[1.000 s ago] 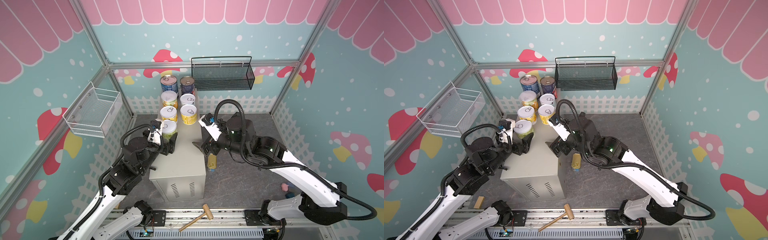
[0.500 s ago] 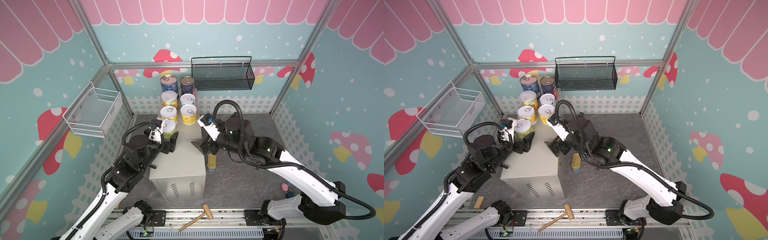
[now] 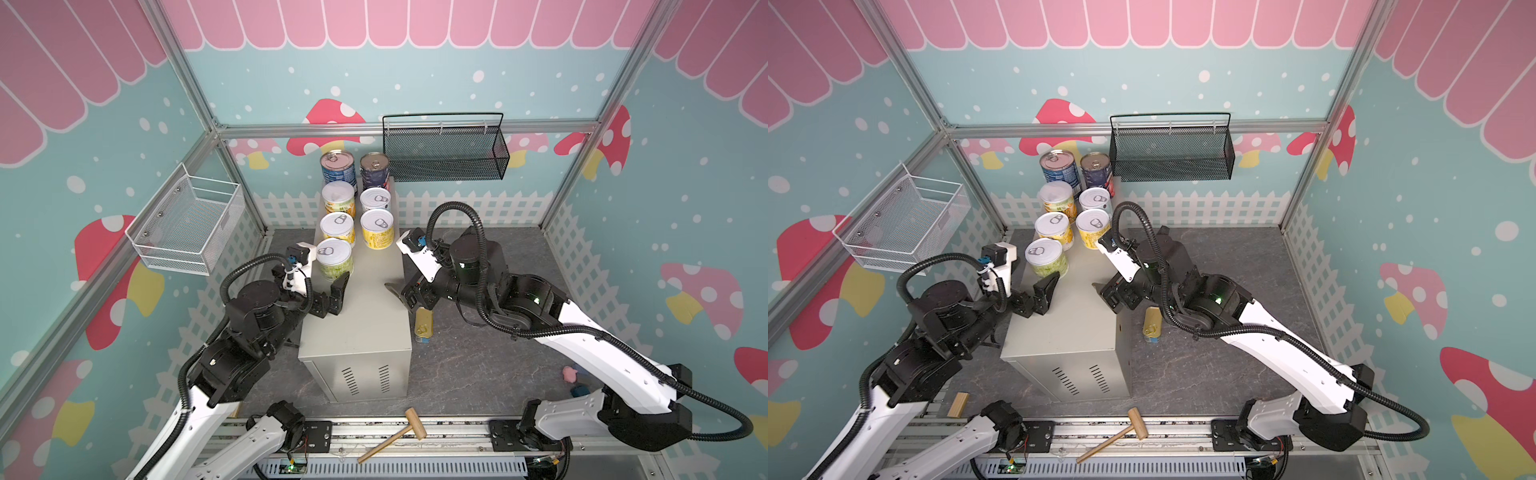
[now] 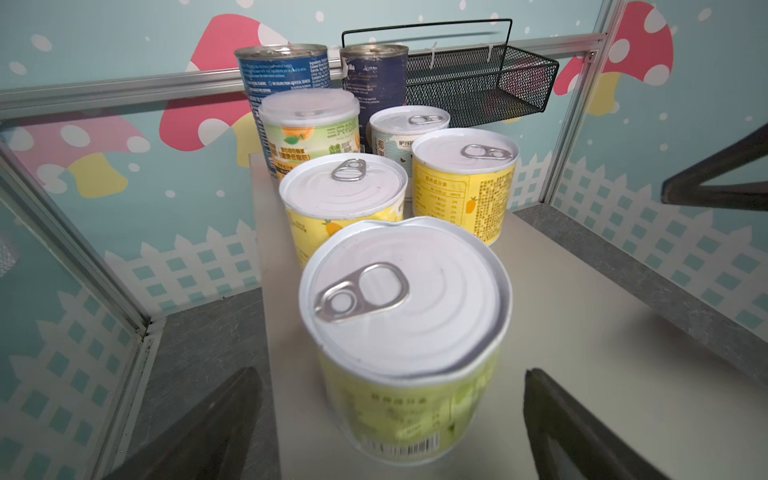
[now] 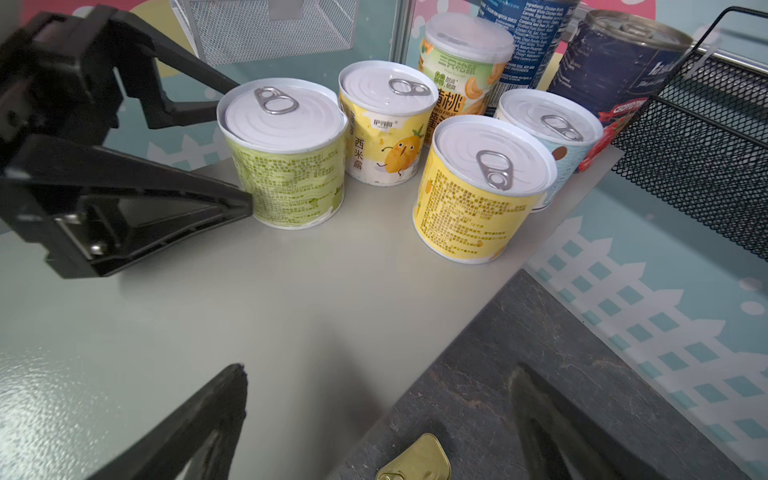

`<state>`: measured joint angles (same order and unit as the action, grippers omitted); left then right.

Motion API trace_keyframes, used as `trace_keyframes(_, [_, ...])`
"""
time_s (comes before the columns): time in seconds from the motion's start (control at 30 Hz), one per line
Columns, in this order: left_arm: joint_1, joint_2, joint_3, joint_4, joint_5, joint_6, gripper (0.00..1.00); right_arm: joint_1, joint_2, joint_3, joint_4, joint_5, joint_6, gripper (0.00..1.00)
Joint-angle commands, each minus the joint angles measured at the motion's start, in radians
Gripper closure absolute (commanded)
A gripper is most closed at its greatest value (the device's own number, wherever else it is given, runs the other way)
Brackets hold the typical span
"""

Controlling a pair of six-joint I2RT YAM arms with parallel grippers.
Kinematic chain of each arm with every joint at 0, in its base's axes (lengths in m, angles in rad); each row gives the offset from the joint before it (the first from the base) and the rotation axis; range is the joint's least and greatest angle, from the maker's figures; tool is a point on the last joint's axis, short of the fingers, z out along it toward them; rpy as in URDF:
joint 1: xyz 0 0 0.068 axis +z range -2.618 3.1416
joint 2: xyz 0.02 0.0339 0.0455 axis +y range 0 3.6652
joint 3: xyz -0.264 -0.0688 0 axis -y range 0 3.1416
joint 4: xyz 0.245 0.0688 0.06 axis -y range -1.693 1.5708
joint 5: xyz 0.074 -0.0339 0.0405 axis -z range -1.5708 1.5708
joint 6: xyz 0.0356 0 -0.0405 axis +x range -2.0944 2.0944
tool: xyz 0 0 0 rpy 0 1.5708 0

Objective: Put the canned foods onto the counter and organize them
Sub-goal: 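Slide the white-lidded can into line with the pineapple cans using the left gripper, then open the left gripper and draw it back from the can row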

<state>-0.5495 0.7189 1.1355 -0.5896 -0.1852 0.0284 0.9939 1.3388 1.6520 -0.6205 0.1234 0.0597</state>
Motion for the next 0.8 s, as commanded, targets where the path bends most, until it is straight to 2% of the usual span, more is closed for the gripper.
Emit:
trace_keyframes(0.0, [0.007,-0.068,0.05,-0.19,-0.033,-0.036,0.01,-0.009,-0.008,0.044,0.002,0.019,-0.029,0.01])
trace_keyframes(0.2, [0.007,-0.123,0.078,-0.322,-0.206,-0.096,0.01,-0.014,0.043,0.099,0.004,0.013,-0.014,0.01])
trace_keyframes(0.43, [0.008,-0.107,0.098,-0.316,-0.348,-0.108,0.0,-0.012,0.074,0.126,0.003,0.063,0.016,0.0])
trace_keyframes(0.63, [0.045,-0.053,0.104,-0.27,-0.327,-0.085,0.0,-0.013,0.085,0.132,0.003,0.062,0.032,0.0])
trace_keyframes(0.77, [0.131,-0.024,0.084,-0.212,-0.231,-0.077,0.0,-0.013,0.087,0.133,0.001,0.059,0.031,0.0])
